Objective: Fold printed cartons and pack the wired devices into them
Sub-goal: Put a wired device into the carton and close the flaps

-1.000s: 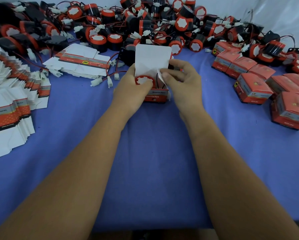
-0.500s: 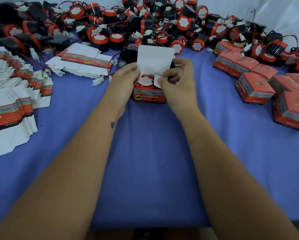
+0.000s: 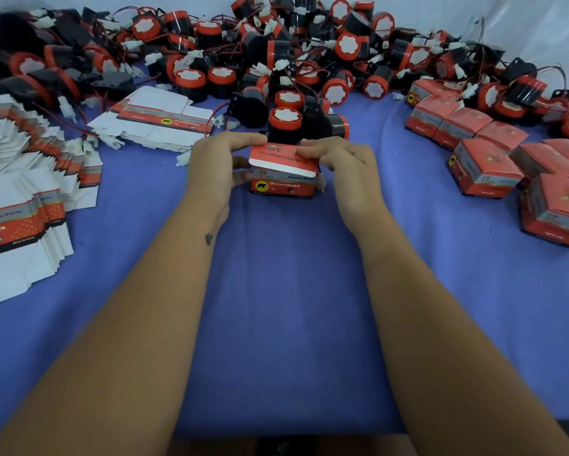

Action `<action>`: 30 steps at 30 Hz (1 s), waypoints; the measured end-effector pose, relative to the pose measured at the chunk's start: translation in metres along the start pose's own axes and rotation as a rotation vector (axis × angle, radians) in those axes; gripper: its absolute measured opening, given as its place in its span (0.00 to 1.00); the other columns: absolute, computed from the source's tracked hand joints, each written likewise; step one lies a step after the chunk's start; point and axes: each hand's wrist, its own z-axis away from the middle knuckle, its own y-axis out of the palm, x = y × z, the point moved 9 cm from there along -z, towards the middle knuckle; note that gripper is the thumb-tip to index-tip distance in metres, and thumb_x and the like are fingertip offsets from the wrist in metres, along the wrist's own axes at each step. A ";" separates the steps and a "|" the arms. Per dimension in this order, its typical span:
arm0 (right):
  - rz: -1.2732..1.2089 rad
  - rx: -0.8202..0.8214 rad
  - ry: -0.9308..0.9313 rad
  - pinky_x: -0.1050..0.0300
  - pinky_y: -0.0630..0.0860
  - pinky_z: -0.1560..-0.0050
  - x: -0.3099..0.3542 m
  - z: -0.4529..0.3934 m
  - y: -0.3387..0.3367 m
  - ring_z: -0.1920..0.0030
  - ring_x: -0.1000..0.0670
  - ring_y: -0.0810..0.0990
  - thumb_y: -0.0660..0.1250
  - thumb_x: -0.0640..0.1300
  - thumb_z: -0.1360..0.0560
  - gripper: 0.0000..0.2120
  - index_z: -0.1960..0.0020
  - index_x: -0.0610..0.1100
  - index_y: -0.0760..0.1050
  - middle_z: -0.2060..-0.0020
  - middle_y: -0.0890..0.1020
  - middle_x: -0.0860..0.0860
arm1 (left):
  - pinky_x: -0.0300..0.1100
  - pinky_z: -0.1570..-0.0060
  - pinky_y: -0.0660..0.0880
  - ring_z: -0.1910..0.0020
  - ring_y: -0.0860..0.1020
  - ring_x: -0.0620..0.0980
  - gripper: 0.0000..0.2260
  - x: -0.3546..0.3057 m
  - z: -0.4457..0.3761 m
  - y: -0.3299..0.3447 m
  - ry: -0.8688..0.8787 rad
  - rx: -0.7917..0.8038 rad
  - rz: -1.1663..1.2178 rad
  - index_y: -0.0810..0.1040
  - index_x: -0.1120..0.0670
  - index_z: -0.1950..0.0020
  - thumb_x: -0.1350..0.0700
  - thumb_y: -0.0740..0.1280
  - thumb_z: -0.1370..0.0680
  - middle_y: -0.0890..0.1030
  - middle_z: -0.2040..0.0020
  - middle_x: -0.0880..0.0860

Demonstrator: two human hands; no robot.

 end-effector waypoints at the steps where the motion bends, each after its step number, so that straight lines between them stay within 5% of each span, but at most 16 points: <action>1: 0.040 0.027 -0.009 0.70 0.74 0.59 0.001 0.001 0.001 0.52 0.61 0.79 0.63 0.36 0.23 0.09 0.50 0.39 0.83 0.48 0.83 0.50 | 0.39 0.59 0.80 0.58 0.83 0.46 0.07 0.000 -0.001 0.001 -0.002 0.022 0.013 0.85 0.57 0.53 0.62 0.66 0.23 0.85 0.60 0.51; 4: 0.304 0.142 -0.117 0.63 0.74 0.43 0.004 0.003 0.010 0.43 0.60 0.75 0.69 0.42 0.23 0.13 0.39 0.44 0.80 0.41 0.77 0.54 | 0.34 0.47 0.78 0.45 0.79 0.42 0.10 -0.009 0.003 0.012 0.165 0.152 -0.236 0.82 0.51 0.45 0.63 0.65 0.20 0.81 0.43 0.47; 8: 0.430 0.165 -0.192 0.60 0.69 0.32 0.005 0.004 0.015 0.35 0.60 0.70 0.73 0.45 0.26 0.21 0.34 0.47 0.77 0.36 0.74 0.54 | 0.31 0.45 0.76 0.39 0.75 0.40 0.10 -0.019 0.009 0.010 0.314 0.151 -0.354 0.80 0.47 0.43 0.60 0.68 0.20 0.79 0.37 0.46; 12: 0.494 0.100 -0.253 0.69 0.66 0.36 0.008 0.002 0.013 0.38 0.61 0.71 0.73 0.47 0.26 0.20 0.35 0.47 0.78 0.40 0.76 0.56 | 0.37 0.40 0.76 0.32 0.72 0.43 0.17 -0.012 0.007 0.015 0.271 0.266 -0.393 0.80 0.52 0.36 0.61 0.72 0.24 0.75 0.32 0.46; 17: 0.517 0.026 -0.290 0.66 0.73 0.42 0.013 0.004 0.009 0.45 0.59 0.75 0.72 0.48 0.25 0.16 0.39 0.48 0.80 0.48 0.77 0.58 | 0.35 0.36 0.73 0.32 0.72 0.41 0.19 -0.016 0.010 0.017 0.354 0.280 -0.477 0.78 0.52 0.34 0.58 0.73 0.24 0.76 0.32 0.47; 23: 0.425 -0.012 -0.274 0.64 0.75 0.42 0.015 0.004 0.003 0.43 0.58 0.78 0.70 0.48 0.23 0.14 0.38 0.47 0.80 0.45 0.82 0.56 | 0.36 0.40 0.76 0.36 0.76 0.40 0.12 -0.017 0.010 0.016 0.359 0.271 -0.385 0.78 0.45 0.38 0.55 0.70 0.21 0.78 0.33 0.48; 30: 0.359 0.010 -0.273 0.56 0.79 0.45 0.014 0.003 0.004 0.47 0.57 0.80 0.70 0.40 0.24 0.09 0.47 0.52 0.78 0.52 0.82 0.58 | 0.42 0.38 0.77 0.34 0.76 0.43 0.12 -0.020 0.011 0.014 0.362 0.233 -0.229 0.83 0.46 0.50 0.64 0.72 0.24 0.78 0.34 0.57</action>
